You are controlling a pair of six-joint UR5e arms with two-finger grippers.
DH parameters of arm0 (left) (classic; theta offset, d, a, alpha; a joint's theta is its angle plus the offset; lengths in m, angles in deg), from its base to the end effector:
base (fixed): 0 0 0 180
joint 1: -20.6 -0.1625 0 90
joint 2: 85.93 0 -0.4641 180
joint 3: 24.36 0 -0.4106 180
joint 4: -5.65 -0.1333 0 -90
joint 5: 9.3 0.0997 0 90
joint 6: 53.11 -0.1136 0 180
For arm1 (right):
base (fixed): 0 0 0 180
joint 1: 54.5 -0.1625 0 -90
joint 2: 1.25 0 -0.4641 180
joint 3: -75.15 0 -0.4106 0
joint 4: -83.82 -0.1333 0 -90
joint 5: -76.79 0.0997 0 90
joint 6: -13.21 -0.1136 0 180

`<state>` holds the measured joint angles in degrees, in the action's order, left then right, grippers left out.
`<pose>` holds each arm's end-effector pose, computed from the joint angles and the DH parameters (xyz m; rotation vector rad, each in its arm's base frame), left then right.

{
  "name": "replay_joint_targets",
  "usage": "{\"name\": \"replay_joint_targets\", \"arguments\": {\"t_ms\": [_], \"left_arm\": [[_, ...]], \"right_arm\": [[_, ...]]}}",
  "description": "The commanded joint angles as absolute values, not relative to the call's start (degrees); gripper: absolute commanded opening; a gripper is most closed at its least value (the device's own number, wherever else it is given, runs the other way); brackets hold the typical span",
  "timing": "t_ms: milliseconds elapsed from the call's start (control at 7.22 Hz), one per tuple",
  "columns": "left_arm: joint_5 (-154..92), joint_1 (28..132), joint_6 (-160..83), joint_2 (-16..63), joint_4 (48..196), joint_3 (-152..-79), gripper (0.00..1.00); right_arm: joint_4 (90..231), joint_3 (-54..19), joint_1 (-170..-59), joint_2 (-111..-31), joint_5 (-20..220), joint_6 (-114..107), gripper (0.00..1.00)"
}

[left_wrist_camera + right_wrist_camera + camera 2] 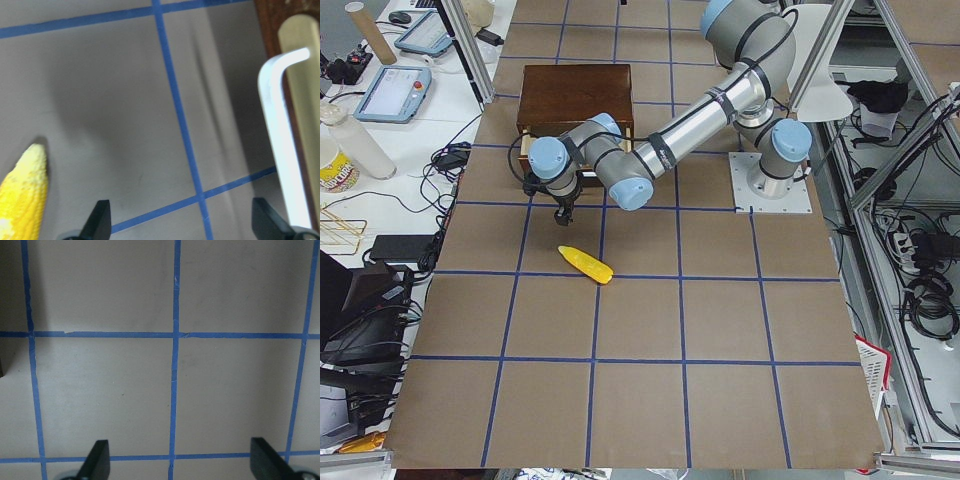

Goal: Open drawer and put corn inside
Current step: 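Release the handle and move the left gripper over the yellow corn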

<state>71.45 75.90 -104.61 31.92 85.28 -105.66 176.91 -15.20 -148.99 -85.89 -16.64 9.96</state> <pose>0.2660 -0.6504 0.3121 -0.4085 -2.8907 -0.0023 0.1689 -0.5347 0.4659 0.0354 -3.0779 -0.0640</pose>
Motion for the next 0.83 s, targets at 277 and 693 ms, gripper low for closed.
{"name": "replay_joint_targets", "arguments": {"t_ms": [277,693], "left_arm": [[82.76,71.84,-119.97,33.68,77.50,-106.89,1.00],[82.89,70.18,-127.52,35.44,67.83,-111.96,1.00]], "right_arm": [[176.90,-15.20,-148.99,-85.89,-16.64,9.96,1.00],[176.90,-15.20,-148.99,-85.89,-16.64,9.96,1.00]]}}
